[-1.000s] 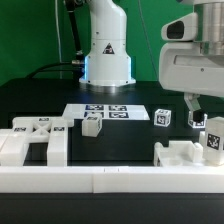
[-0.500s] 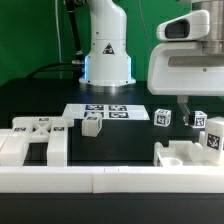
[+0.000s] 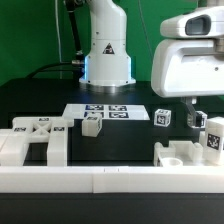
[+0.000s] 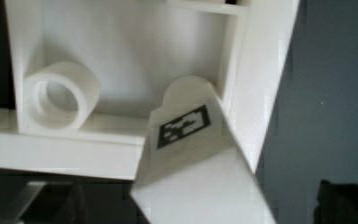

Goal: Assemble chair

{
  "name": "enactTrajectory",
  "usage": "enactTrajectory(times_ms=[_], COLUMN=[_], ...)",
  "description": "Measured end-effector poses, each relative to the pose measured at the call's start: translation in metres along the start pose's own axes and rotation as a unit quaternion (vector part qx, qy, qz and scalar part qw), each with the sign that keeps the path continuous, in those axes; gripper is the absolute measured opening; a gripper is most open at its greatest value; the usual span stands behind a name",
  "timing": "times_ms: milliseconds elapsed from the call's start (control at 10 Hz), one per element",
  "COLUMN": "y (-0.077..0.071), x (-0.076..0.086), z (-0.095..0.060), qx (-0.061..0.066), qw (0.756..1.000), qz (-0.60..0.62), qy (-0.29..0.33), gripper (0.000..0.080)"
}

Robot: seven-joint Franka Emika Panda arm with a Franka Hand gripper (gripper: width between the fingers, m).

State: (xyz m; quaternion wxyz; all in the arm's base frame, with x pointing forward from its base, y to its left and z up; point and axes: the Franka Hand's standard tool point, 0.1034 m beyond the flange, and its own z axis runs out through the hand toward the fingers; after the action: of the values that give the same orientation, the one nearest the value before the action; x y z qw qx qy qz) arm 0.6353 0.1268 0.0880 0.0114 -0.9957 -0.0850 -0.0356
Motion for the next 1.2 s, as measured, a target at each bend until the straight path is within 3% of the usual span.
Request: enactTrajectory(times_ms=[400, 600, 700, 800, 1200], y=[0.0032, 0.0033, 0.0032, 0.0028, 0.0024], x=[-0.001, -0.001, -0.001, -0.001, -0.0016], z=[0.0012, 0.0012, 0.0012, 0.0013, 0.0018], qx=[-0.001, 0.0, 0.0, 0.001, 0.0], qw=[0.997, 0.998, 0.998, 1.0, 0.981], qz=[-0.081, -0.064, -0.058, -0.011, 0.194], qy=[-0.001, -0.001, -0.001, -0.001, -0.001], gripper=[0.0649, 0.0396, 0.0396, 0.029, 0.029])
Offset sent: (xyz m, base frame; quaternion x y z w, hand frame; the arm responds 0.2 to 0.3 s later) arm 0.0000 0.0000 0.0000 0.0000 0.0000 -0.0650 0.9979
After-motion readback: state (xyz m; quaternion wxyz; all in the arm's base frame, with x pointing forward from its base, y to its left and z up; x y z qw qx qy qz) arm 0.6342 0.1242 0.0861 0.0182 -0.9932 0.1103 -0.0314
